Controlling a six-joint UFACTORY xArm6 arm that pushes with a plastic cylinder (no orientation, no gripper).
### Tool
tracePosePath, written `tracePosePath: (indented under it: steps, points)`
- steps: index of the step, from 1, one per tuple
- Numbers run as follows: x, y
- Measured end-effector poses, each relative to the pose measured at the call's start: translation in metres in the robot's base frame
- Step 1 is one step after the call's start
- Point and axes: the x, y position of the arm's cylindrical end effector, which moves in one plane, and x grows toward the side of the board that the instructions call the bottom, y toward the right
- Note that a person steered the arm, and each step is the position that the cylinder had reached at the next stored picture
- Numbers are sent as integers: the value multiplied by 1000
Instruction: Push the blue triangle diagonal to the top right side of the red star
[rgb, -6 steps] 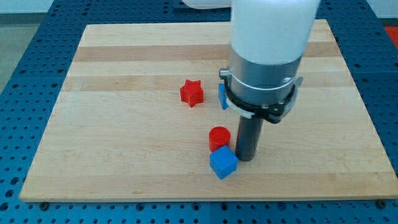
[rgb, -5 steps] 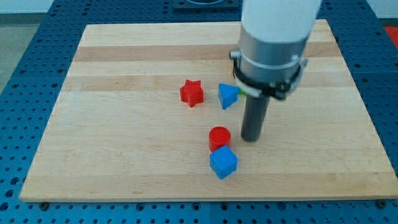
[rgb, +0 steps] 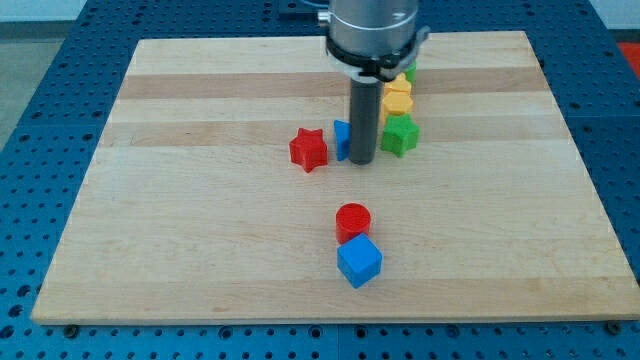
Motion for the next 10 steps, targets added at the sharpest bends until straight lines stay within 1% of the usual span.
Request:
tracePosePath:
  steps: [2,3,4,5,6,7,8,9,10]
  points:
    - [-7,-31]
    - [-5,-42]
    - [13,-57]
    - [9,-57]
    - [-36,-66]
    - [-50,-95]
    - [-40,-140]
    - [-3,-157]
    - [35,-150]
